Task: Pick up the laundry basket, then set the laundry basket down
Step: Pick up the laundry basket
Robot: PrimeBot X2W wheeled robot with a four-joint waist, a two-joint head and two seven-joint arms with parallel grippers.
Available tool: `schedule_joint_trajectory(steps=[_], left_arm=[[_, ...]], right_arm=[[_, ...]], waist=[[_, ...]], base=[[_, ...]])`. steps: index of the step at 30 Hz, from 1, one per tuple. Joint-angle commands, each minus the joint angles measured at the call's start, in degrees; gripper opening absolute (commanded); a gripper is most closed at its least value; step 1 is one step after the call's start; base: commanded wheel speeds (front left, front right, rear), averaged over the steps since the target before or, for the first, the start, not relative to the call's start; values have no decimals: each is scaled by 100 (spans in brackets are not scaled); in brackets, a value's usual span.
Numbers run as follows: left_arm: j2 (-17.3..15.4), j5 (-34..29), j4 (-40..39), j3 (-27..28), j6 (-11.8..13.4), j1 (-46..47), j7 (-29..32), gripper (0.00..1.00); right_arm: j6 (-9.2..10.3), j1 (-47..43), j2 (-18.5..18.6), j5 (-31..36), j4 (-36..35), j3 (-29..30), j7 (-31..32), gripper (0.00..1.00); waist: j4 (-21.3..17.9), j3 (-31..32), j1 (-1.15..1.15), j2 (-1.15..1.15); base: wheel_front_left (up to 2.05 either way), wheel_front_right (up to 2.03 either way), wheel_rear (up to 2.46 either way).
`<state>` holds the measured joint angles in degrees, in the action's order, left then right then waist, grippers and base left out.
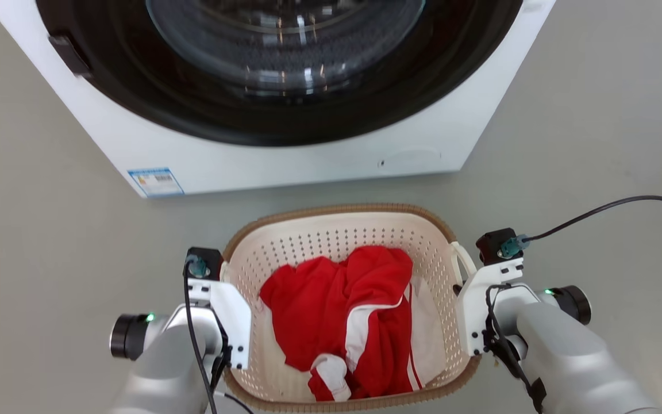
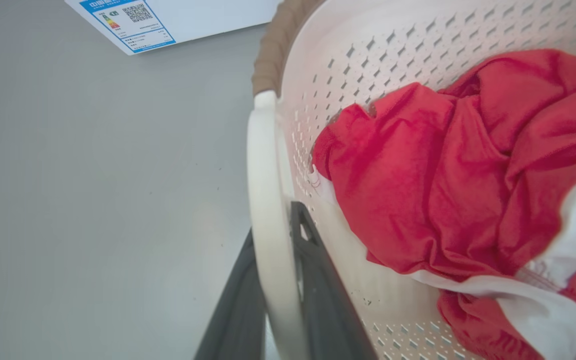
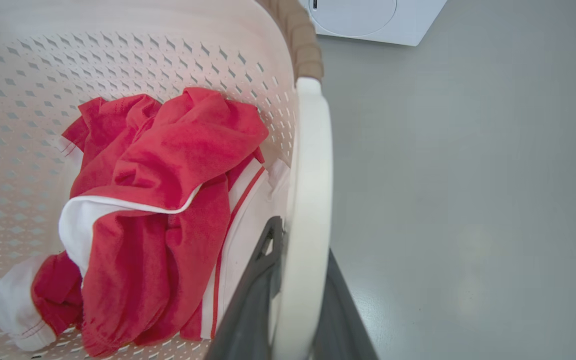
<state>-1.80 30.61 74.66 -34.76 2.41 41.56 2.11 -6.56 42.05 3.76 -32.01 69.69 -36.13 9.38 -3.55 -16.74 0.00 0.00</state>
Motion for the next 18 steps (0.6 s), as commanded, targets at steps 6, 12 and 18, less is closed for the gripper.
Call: schedule_joint_trajectory(steps=[6,12,18], left_arm=[[-139,60,-71,22,-74,-235,55,0],[-128,150,-71,0,-86,-520,111,0],[-119,250,-71,-21,-121,-765,165,0]], right_arm=[[-92,-288,-89,-187,-69,-280,131,0],[-92,-554,-89,-351,-119,-474,308,0],[-92,-712,-89,-506,-124,-589,439,0]], waist=[[-42,647,0,0],[-92,1104,0,0],[-119,1477,0,0]], base=[[0,0,0],[0,0,0],[0,0,0]])
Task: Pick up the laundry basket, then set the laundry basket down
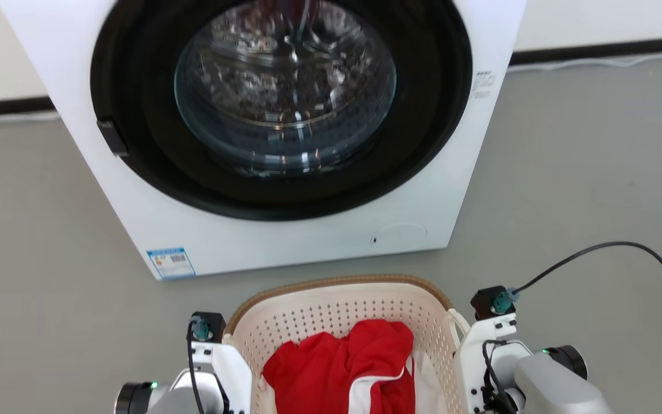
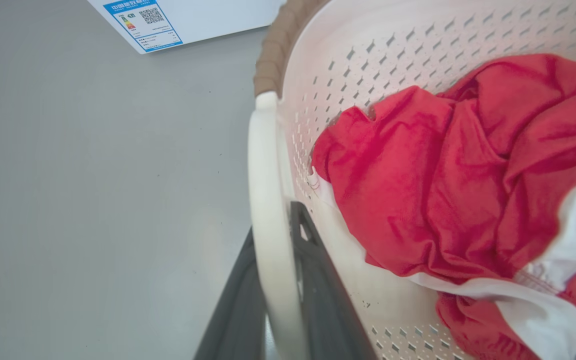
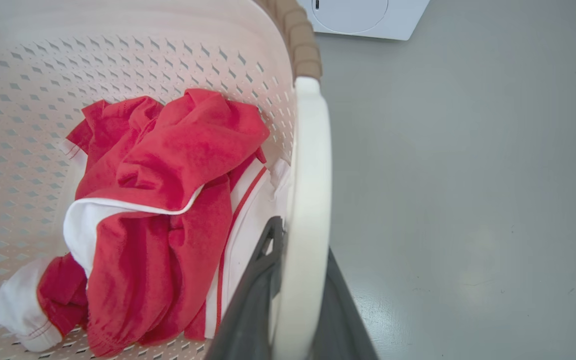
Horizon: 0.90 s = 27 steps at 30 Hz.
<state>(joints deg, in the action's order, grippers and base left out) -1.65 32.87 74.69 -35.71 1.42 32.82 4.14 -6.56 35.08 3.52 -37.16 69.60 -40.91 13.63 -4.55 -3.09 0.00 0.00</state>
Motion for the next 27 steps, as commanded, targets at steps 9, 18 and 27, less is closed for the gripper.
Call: schedule_joint_trajectory(steps=[9,18,27], left_arm=[[-125,173,-74,27,-136,-13,54,0],[-123,323,-170,-84,-80,-25,126,0],[-123,463,-200,-205,-8,-16,125,0]], right_arm=[[-92,-70,-64,-166,-110,-236,133,0],[-92,-32,-64,-236,-5,-316,95,0],[-92,-20,-64,-328,26,-399,64,0]], waist=[[-77,301,0,0],[-127,315,0,0],[-108,329,0,0]], base=[[0,0,0],[0,0,0],[0,0,0]])
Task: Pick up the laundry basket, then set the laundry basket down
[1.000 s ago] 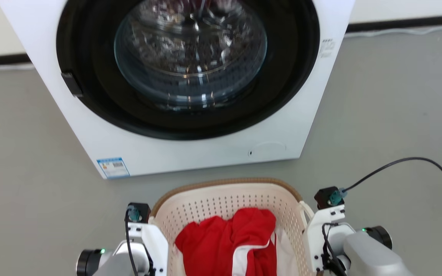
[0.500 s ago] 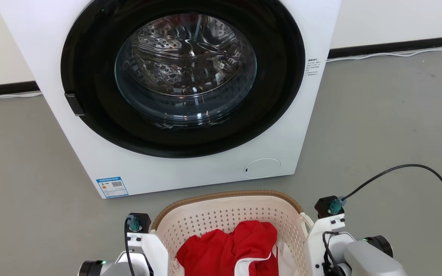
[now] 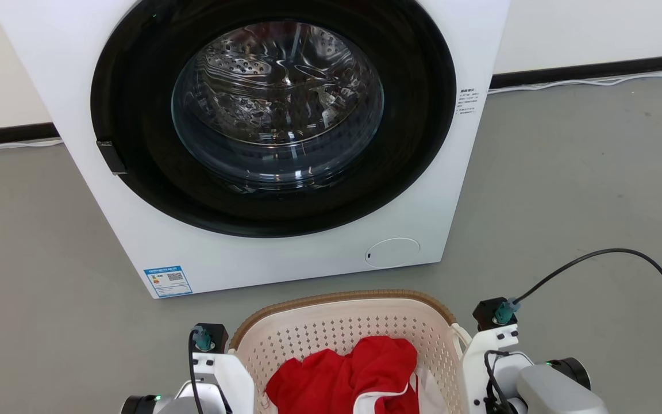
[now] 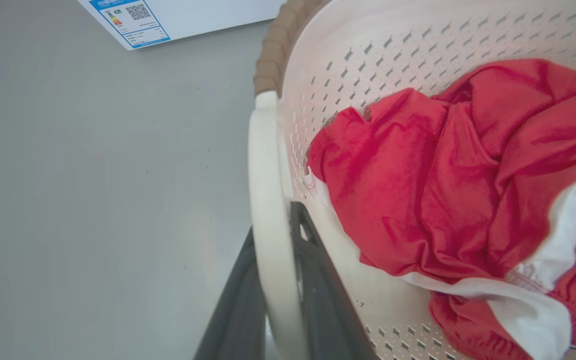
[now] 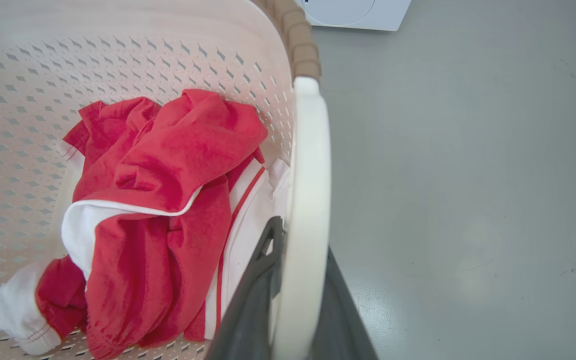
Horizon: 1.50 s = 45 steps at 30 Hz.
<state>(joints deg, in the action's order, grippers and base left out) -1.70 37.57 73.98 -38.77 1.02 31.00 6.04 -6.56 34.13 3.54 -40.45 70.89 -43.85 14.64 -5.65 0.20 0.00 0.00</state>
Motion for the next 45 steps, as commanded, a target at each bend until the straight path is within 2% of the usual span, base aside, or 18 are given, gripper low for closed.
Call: schedule_joint_trajectory(steps=[1,45], left_arm=[[-119,3,-128,88,36,170,-67,0],[-118,209,-25,-232,126,292,-119,0]], right_arm=[[-92,77,-67,-11,-102,-112,-41,0],[-92,95,-67,-478,-113,-476,-151,0]], waist=[[3,2,0,0],[43,-71,0,0]], base=[[0,0,0],[0,0,0]])
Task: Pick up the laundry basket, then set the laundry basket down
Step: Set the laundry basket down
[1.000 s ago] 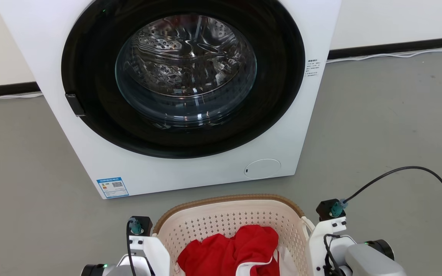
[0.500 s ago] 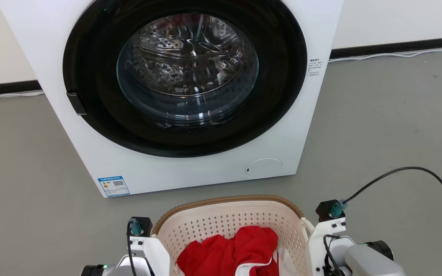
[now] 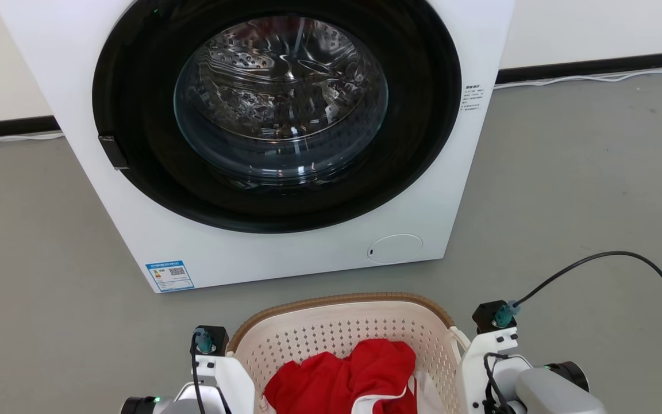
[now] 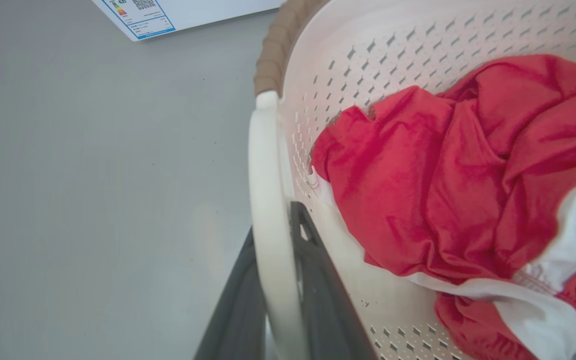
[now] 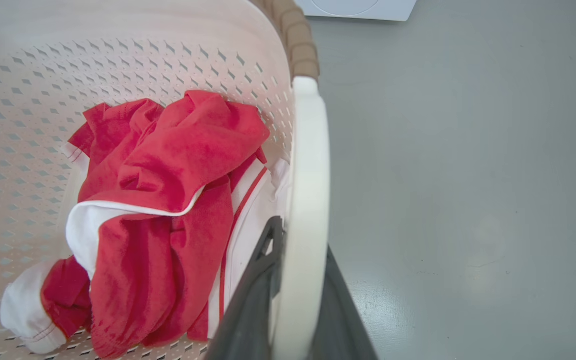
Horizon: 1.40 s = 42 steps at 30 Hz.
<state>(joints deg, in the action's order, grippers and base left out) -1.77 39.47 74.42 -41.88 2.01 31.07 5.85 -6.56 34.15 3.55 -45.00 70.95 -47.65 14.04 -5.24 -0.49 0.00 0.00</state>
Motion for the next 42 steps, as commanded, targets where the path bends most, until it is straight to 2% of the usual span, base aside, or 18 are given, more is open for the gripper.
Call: schedule_joint_trajectory(steps=[1,8,17,42], left_arm=[[-110,21,-68,71,28,290,-100,0],[-116,17,-62,21,43,349,-117,0],[-164,5,-58,-7,116,662,-239,0],[-332,-124,-90,-74,332,2000,-1141,0]], right_arm=[[-92,96,-68,-30,-117,-104,-100,0],[-92,138,-68,-83,-164,-167,-199,0],[-92,375,-68,-51,-207,-224,-629,0],[-92,1455,-68,113,71,-55,-2302,0]], waist=[[6,-10,0,0],[46,-110,0,0],[93,-569,0,0],[409,-2800,0,0]], base=[[0,0,0],[0,0,0],[0,0,0],[0,0,0]])
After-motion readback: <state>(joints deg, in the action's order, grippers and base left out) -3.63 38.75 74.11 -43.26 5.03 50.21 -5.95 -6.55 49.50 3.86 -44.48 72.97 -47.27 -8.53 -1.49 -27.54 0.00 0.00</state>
